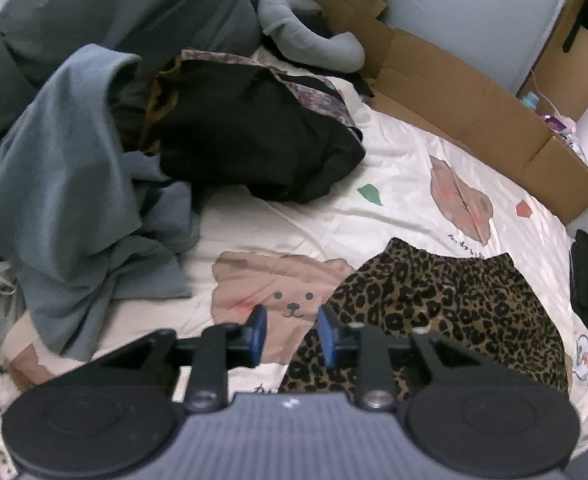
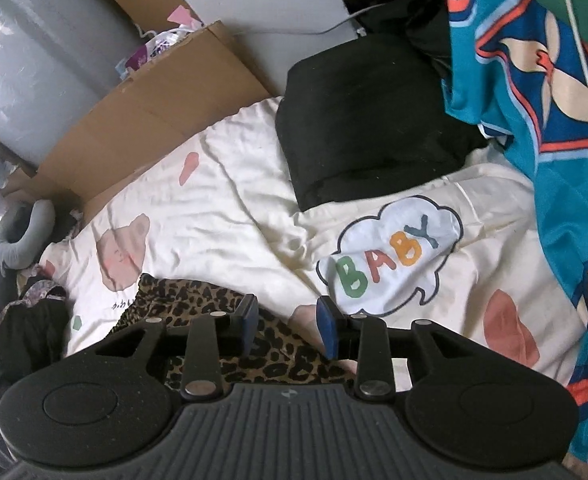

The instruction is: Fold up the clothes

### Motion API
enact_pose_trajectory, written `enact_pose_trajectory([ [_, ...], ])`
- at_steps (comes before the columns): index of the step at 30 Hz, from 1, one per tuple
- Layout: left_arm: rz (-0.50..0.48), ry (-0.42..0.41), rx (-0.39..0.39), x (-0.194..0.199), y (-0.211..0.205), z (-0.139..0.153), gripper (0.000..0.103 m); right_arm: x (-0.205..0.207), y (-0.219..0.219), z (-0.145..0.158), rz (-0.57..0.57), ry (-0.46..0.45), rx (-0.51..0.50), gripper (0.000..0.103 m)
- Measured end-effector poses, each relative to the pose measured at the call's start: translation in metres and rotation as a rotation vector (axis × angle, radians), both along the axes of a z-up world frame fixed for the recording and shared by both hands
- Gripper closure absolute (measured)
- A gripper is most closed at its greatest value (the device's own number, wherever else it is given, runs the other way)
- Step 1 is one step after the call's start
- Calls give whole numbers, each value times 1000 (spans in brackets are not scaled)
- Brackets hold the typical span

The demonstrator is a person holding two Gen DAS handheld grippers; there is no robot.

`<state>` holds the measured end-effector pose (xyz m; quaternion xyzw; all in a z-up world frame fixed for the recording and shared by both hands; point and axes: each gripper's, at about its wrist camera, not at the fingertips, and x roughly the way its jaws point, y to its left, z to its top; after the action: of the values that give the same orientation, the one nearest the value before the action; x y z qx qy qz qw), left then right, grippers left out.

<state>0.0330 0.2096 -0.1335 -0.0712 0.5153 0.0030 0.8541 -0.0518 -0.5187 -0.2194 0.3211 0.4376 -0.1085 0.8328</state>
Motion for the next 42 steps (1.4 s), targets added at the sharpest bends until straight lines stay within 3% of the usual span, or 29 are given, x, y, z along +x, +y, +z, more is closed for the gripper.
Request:
enact_pose_trajectory([
  [2,-6,10,-21,8,-4,-7,65,7,3,-2,18,-3,-8,57],
  [12,-136,31,-15,57,-34,-53,62,54,26,-18,151,6,-54,57],
  [29,-240,70,-83,148,-79,-133,62,165,97,-58,464,44,-100,58],
  [32,-279,83,-79,158,-91,-149,56,186,116,-69,536,45,-115,57],
  [37,-322,121,-90,169,-105,-177,55,220,147,-91,640,50,-153,48],
  [42,-361,121,-53,173,-116,-198,40,240,172,-111,748,51,-201,47],
])
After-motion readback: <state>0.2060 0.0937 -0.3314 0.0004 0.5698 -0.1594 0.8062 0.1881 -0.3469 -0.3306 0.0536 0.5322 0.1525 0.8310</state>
